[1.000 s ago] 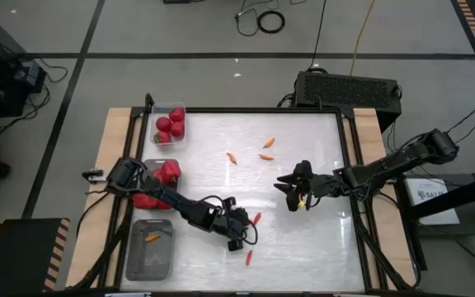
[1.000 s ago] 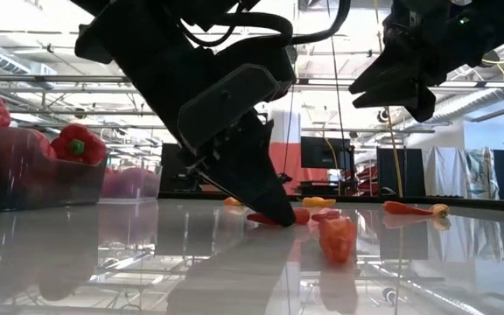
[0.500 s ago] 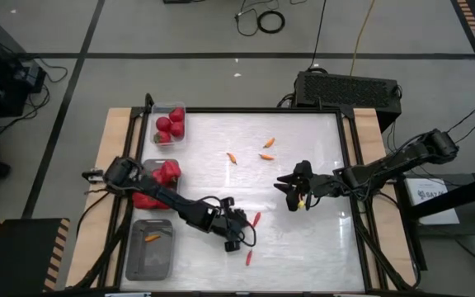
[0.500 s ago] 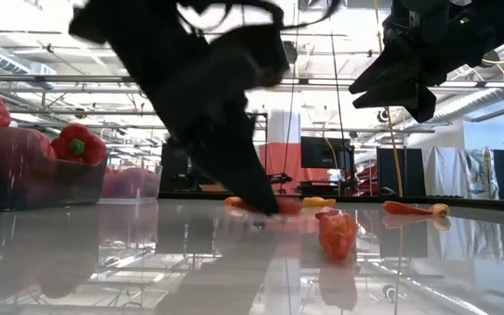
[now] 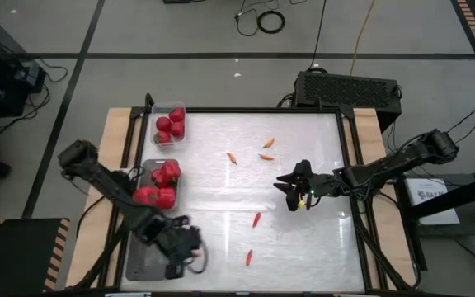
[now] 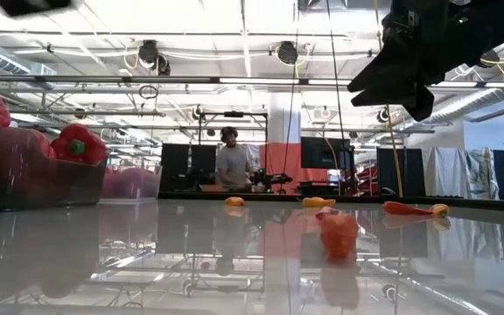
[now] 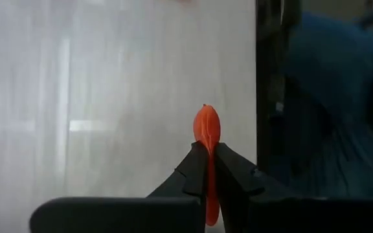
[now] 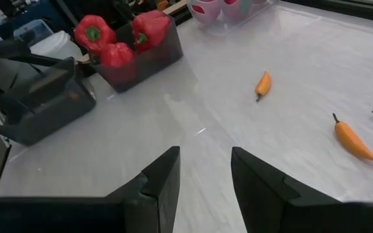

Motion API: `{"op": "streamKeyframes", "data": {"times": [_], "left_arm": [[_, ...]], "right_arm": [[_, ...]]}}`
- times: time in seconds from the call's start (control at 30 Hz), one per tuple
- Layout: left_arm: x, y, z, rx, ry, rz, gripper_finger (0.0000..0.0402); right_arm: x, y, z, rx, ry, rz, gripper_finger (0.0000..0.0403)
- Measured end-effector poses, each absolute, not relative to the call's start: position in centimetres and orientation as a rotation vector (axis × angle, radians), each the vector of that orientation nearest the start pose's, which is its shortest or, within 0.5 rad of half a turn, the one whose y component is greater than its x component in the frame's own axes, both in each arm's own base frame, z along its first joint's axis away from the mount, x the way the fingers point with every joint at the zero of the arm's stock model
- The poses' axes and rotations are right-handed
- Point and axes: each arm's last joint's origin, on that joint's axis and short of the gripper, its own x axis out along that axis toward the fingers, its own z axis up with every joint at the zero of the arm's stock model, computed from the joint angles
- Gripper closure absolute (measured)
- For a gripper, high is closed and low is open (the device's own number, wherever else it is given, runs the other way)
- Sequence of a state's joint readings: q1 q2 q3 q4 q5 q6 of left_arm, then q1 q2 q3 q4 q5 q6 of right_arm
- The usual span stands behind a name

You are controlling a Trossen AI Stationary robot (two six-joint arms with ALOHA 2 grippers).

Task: Sort produce into baskets
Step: Put the orange chili pepper into the bottom gray bin, then put the yellow chili pepper into the bottom gray bin

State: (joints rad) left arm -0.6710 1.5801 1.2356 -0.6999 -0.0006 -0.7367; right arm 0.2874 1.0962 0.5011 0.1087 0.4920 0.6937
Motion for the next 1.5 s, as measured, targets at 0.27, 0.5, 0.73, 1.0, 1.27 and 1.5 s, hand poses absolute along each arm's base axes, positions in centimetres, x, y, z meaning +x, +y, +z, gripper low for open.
{"op": "streamKeyframes", "data": {"times": [0.27, 0.5, 0.73, 1.0, 1.27, 1.5], "left_arm": [[17.5, -23.5, 27.0, -0.35, 1.342, -0.168, 0.0378], [14.1, -23.7, 26.5, -0.202, 1.286, 0.043, 0.0377], [13.7, -23.3, 26.4, -0.221, 1.309, 0.131, 0.0341], [13.7, -23.3, 26.4, -0.221, 1.309, 0.132, 0.0275], [14.1, -23.1, 26.5, -0.155, 1.153, 0.171, 0.0255], [17.4, -21.8, 27.2, 0.042, 0.85, 0.221, 0.0256]], "right_arm": [[21.4, 4.9, 20.9, 0.502, 0.34, -0.338, 0.0273], [21.5, 4.9, 21.2, 0.49, 0.314, -0.327, 0.0273], [21.7, 4.6, 21.3, 0.476, 0.297, -0.33, 0.0273], [21.8, 4.3, 21.3, 0.477, 0.294, -0.344, 0.0273], [21.8, 4.3, 21.5, 0.476, 0.277, -0.339, 0.0273], [21.9, 4.3, 21.6, 0.493, 0.264, -0.337, 0.0273]]}}
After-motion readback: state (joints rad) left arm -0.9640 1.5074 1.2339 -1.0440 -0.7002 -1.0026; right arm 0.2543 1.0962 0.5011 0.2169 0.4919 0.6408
